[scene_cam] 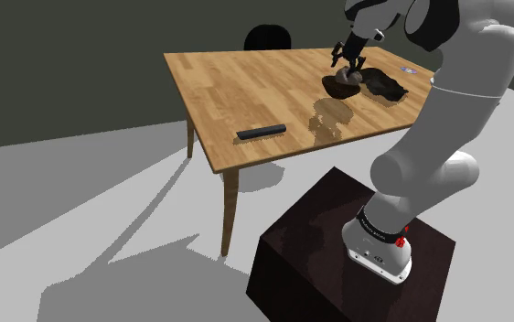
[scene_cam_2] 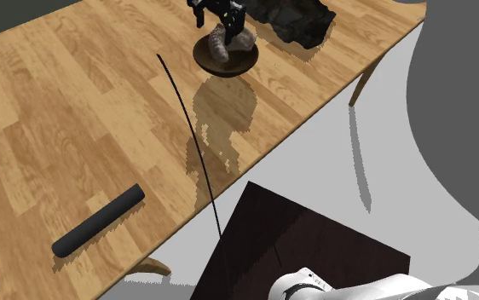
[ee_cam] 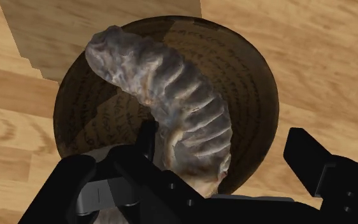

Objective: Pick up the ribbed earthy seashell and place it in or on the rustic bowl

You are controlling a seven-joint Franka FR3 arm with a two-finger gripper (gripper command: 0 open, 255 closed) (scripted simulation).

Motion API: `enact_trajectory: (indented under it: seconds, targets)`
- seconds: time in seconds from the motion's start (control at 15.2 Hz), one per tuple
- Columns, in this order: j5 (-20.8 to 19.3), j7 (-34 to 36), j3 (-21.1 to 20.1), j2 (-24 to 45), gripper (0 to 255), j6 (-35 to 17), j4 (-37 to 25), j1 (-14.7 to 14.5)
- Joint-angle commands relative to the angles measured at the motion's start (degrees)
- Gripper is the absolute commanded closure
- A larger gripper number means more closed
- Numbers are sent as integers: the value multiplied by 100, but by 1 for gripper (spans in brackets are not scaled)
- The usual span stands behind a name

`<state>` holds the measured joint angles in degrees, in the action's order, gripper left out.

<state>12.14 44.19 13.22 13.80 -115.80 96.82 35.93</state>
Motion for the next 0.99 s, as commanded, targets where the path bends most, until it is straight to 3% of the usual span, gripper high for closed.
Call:
enact_trajectory:
  seconds: [0.0, 0.13, 0.4, 0.92]
  targets:
    - [0, 0, 0, -2, 0, -1, -1, 0]
    - [0, 1, 0, -2, 0, -1, -2, -1]
    - [-80, 58, 45, -185, 0, 648, -472, 39]
    - [-80, 58, 45, -184, 0, 647, -472, 39]
